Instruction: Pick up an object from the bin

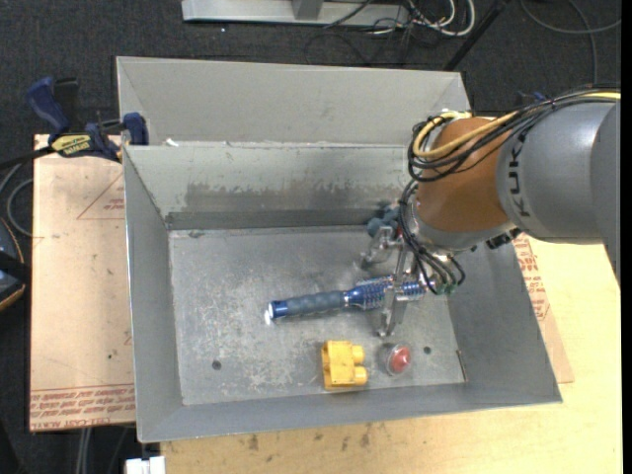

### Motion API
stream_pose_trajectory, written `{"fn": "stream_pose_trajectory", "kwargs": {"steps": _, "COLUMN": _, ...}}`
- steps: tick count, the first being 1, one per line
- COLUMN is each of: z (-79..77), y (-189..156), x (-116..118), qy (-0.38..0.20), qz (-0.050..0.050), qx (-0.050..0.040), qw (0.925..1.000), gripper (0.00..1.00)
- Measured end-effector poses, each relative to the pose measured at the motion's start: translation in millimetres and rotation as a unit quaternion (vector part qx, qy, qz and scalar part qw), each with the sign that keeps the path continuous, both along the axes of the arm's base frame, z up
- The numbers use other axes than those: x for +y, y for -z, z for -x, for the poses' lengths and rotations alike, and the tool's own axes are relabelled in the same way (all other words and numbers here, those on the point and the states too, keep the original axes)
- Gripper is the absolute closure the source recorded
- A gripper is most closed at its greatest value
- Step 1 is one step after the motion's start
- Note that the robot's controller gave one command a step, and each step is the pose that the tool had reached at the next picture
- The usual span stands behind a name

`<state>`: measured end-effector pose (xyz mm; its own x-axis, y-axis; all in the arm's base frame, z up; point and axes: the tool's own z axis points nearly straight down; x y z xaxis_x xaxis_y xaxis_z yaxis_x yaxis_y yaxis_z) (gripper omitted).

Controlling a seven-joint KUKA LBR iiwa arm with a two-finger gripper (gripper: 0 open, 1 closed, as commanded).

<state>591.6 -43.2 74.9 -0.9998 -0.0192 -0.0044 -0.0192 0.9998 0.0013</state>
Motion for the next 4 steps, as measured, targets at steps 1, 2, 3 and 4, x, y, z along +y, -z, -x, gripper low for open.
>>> {"fn": "stream_pose_trajectory", "kwargs": {"steps": 1, "z": -1.3, "y": -1, "x": 0, "qy": 0.0, "qz": 0.0, "qx": 0.0003, "qw": 1.0, "gripper": 0.0}}
{"fn": "stream_pose_trajectory", "kwargs": {"steps": 2, "z": -2.5, "y": -3, "x": 1, "qy": 0.001, "qz": 0.0, "qx": 0.0004, "qw": 1.0, "gripper": 0.0}}
{"fn": "stream_pose_trajectory", "kwargs": {"steps": 3, "z": -3.7, "y": -3, "x": 0, "qy": 0.001, "qz": 0.0, "qx": -0.0023, "qw": 1.0, "gripper": 1.0}}
{"fn": "stream_pose_trajectory", "kwargs": {"steps": 4, "z": -4.6, "y": -32, "x": 1, "qy": 0.002, "qz": 0.0, "qx": 0.0001, "qw": 1.0, "gripper": 1.0}}
